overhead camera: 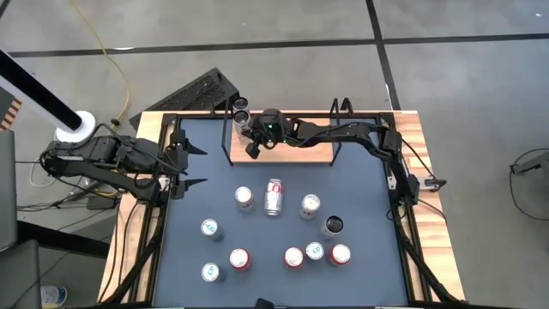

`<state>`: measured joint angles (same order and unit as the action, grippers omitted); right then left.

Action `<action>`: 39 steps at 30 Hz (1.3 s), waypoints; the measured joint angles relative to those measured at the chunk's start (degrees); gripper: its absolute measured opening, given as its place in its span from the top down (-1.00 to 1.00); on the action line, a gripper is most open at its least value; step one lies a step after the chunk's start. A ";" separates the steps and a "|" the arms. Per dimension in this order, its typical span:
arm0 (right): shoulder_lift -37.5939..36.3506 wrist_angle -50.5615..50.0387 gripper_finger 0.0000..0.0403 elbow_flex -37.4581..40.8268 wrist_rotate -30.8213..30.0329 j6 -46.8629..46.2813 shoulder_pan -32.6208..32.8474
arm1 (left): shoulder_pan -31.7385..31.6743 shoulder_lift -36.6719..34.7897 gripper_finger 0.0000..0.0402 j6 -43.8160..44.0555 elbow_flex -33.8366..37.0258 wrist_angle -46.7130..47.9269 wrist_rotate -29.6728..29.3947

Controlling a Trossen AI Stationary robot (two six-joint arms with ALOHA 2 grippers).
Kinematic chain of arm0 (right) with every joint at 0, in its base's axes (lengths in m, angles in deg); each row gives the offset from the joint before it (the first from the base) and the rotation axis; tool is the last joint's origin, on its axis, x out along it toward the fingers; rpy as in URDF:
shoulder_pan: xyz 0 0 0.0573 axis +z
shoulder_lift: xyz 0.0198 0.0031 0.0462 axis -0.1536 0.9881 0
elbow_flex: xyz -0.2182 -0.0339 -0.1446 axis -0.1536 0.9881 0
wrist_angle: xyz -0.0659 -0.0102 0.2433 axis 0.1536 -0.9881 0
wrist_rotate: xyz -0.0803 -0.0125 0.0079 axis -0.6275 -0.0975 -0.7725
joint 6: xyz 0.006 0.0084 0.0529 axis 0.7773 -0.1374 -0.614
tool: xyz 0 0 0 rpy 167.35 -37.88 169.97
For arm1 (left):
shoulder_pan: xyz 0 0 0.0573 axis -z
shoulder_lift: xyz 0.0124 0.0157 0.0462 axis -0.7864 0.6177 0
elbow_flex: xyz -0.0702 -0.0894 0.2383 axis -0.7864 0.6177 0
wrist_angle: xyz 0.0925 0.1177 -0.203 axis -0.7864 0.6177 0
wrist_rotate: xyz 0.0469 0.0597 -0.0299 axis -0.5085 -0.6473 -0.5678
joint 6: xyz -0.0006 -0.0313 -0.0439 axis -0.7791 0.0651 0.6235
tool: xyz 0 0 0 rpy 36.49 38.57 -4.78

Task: Place canned beverage on shelf
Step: Put the bottom white and pink soda can aligned with the other white and pink soda can on the shelf

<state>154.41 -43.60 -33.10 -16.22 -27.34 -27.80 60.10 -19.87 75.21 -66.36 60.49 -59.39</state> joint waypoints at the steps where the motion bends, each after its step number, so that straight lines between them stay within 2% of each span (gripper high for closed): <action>1: 0.00 0.03 1.00 0.00 0.00 0.14 -0.03 | 0.00 0.00 -0.75 0.00 0.00 0.00 0.00; 9: -0.32 -3.46 1.00 0.02 -0.54 -0.25 1.28 | 0.00 0.00 -0.75 0.79 0.00 0.00 0.01; 14: -1.16 -9.43 1.00 0.00 -7.67 -1.50 3.24 | 0.00 0.00 -0.75 0.67 0.00 0.02 0.20; 20: -0.92 -9.74 1.00 0.00 -9.72 -3.60 1.01 | 0.02 0.00 -0.75 -0.14 0.00 0.07 0.18; 27: -0.92 -8.88 1.00 0.00 -9.09 -5.10 -0.82 | 0.01 0.00 -0.75 -0.68 0.00 0.07 0.15; 33: -0.88 -4.15 1.00 0.01 -5.29 -4.79 -1.52 | 0.00 0.00 -0.75 -0.63 0.00 0.07 0.13; 39: -0.85 -5.98 1.00 0.02 -5.01 -4.69 -1.36 | 0.01 0.00 -0.75 -0.49 0.00 -0.02 -0.04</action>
<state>153.55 -49.58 -33.08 -21.23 -32.03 -29.15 60.11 -19.87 74.72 -66.36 60.47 -59.44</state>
